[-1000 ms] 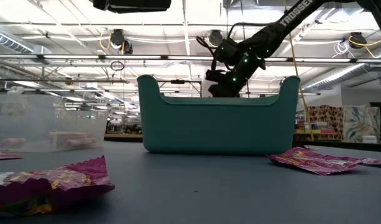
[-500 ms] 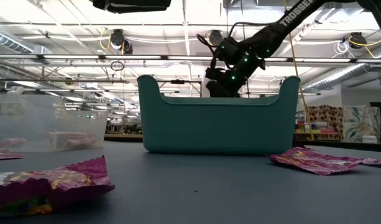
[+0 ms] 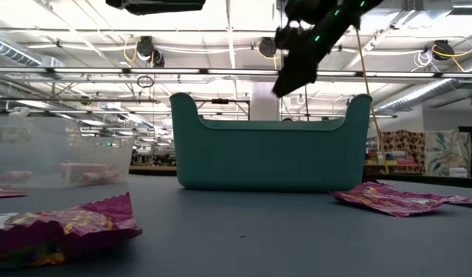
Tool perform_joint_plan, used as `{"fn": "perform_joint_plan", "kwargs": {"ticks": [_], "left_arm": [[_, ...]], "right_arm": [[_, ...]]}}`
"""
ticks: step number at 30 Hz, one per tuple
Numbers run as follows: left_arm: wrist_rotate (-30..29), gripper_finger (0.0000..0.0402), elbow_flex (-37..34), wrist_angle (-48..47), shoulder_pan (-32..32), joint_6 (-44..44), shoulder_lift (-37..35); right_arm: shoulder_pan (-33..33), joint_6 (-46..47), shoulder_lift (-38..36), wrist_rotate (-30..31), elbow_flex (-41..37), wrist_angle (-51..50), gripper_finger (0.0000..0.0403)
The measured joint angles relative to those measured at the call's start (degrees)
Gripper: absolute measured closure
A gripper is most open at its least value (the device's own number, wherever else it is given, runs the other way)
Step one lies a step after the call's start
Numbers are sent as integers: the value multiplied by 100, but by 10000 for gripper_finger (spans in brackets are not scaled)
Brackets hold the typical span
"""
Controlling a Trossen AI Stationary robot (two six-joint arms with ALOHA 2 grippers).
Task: Sort candy
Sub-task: Put the purple candy into the green bin
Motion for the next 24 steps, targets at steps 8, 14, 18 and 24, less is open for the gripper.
{"fn": "perform_joint_plan", "kwargs": {"ticks": [8,14,18,24], "left_arm": [[16,229,1,-191,-60,-488,0],[-227,229,155,-710,-649,-779,-273],[-260,229,191,-1085,-1138,-1711,-551],[-46,229,191,-2348,-1579,-3908,-632]], "right_arm": [[1424,886,-821,492,-11,-1490,207],[2687,1958,-1501,1619,-370,-1817,219],[3490,2721,-1936,2002,-882,-1793,226],[4572,3724,-2341,2657,-1736,-1434,232]]}}
